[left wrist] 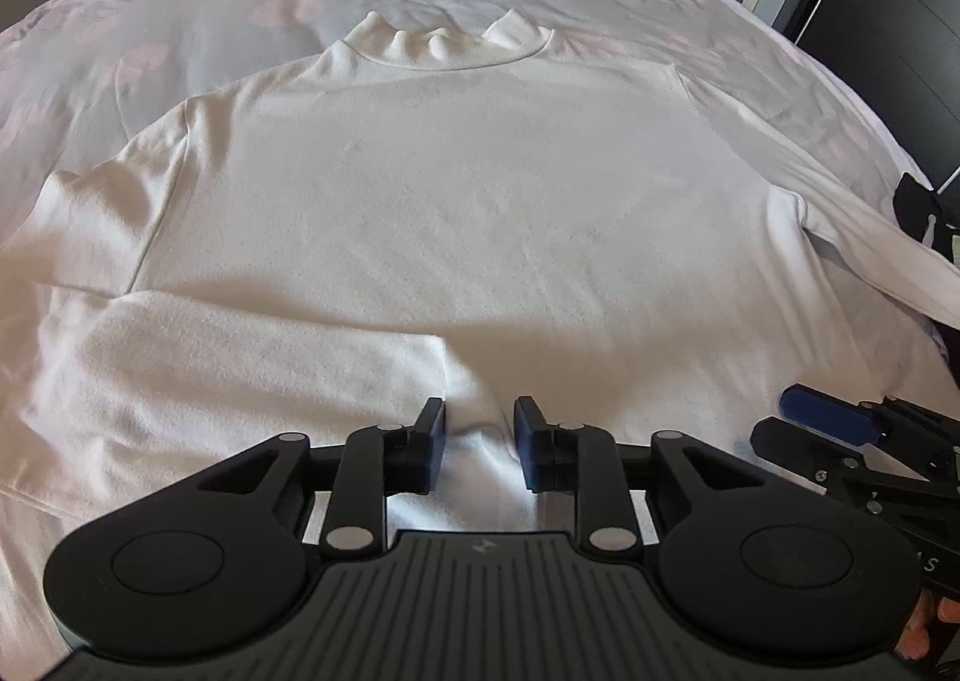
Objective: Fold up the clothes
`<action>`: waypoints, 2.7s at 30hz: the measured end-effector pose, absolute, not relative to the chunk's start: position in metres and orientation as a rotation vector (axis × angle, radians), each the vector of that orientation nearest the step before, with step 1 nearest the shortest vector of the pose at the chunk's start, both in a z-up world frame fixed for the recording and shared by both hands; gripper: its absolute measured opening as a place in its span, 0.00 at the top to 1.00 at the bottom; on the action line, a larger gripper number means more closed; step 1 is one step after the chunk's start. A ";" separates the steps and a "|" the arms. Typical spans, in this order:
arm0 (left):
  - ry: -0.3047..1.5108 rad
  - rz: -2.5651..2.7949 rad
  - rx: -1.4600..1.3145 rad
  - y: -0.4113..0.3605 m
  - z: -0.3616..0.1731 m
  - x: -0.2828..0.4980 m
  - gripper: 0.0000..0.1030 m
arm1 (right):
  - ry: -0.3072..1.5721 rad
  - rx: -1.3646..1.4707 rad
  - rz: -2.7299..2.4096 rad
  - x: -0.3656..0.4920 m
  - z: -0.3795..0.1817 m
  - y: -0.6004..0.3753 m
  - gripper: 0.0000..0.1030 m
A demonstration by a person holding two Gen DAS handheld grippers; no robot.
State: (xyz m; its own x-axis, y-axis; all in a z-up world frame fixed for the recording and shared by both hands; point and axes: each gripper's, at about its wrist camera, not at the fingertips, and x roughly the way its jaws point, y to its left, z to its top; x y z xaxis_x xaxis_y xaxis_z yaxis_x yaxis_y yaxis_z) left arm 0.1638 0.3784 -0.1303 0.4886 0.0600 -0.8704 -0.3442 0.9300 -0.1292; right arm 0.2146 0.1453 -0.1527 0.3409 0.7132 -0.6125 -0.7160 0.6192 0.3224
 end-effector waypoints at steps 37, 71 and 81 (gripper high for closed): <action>0.816 0.756 -0.524 0.565 -0.119 0.032 0.61 | 0.776 -0.106 0.856 0.173 -0.146 0.288 0.93; 0.827 0.443 -0.644 0.540 -0.142 0.052 0.59 | 0.280 -0.291 0.908 0.194 0.144 0.373 0.93; 0.748 0.501 -0.609 0.534 -0.152 0.063 0.59 | 0.279 -0.244 0.870 0.221 0.147 0.356 0.93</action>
State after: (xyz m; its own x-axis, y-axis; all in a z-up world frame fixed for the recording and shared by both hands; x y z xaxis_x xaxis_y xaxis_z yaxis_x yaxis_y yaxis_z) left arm 0.0627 0.5344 -0.1521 0.6331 0.2014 -0.7474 -0.6141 0.7184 -0.3266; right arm 0.2211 0.3558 0.1472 0.6127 0.7145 -0.3378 -0.7777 0.6211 -0.0967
